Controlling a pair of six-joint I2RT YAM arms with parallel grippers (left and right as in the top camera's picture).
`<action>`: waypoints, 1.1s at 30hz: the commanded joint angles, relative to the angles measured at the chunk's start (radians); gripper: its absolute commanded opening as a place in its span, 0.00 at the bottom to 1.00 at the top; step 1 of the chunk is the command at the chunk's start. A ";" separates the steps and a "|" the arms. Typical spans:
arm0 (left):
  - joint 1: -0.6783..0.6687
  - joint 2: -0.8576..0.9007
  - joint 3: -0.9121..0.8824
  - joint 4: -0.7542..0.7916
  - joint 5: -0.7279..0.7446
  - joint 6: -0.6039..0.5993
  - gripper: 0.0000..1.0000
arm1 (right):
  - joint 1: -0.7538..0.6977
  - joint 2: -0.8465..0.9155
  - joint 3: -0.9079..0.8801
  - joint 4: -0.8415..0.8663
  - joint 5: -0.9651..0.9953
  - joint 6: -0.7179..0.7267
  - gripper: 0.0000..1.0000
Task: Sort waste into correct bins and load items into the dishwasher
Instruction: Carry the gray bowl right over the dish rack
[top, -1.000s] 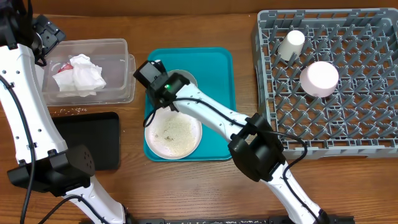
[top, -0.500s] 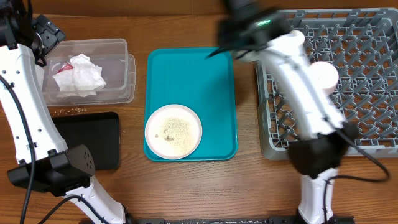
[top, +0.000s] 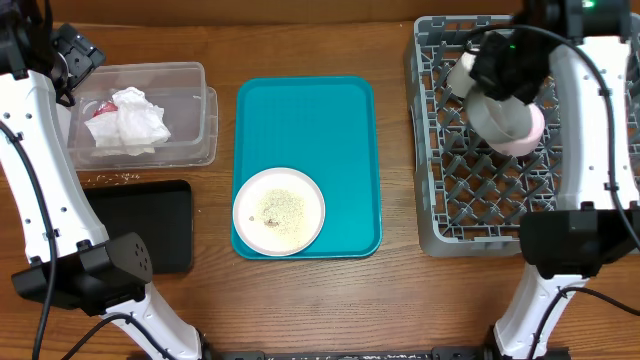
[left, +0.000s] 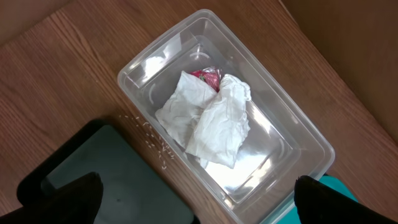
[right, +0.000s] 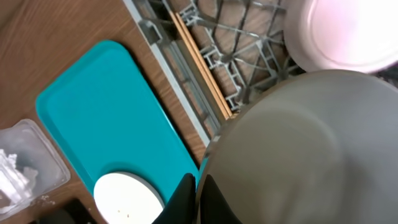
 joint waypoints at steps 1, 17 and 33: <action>-0.007 0.007 -0.002 0.000 -0.002 0.012 1.00 | -0.002 -0.024 0.007 0.003 -0.027 -0.010 0.04; -0.007 0.007 -0.002 0.000 -0.002 0.012 1.00 | -0.100 -0.044 -0.013 0.003 -0.019 -0.036 0.04; -0.007 0.007 -0.002 0.000 -0.002 0.012 1.00 | -0.100 -0.311 -0.409 0.023 0.070 -0.132 0.04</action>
